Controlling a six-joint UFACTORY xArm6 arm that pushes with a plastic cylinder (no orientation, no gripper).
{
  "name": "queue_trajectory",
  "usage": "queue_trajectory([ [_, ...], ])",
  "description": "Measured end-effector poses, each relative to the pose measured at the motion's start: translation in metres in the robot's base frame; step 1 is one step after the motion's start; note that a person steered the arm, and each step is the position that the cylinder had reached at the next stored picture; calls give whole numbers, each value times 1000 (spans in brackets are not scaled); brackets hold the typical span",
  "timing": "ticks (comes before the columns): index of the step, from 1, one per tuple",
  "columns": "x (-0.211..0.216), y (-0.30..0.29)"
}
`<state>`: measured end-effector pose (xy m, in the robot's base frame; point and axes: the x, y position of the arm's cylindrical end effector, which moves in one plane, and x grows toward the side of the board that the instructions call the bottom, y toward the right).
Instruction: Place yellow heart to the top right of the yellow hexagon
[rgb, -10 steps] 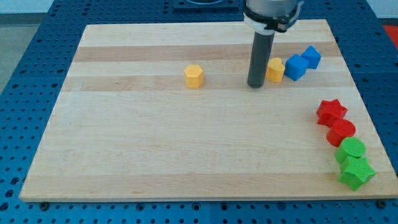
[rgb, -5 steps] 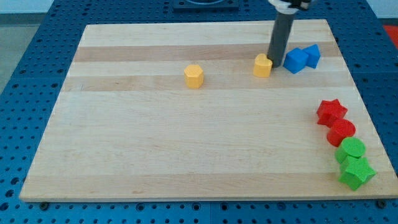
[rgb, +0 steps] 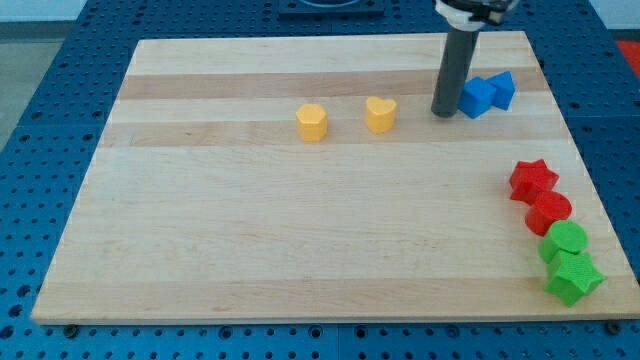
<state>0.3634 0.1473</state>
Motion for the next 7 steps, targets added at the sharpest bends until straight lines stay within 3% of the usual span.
queue_trajectory([
  [3,10,-118],
  [5,-3,-86],
  [7,-44,-98],
])
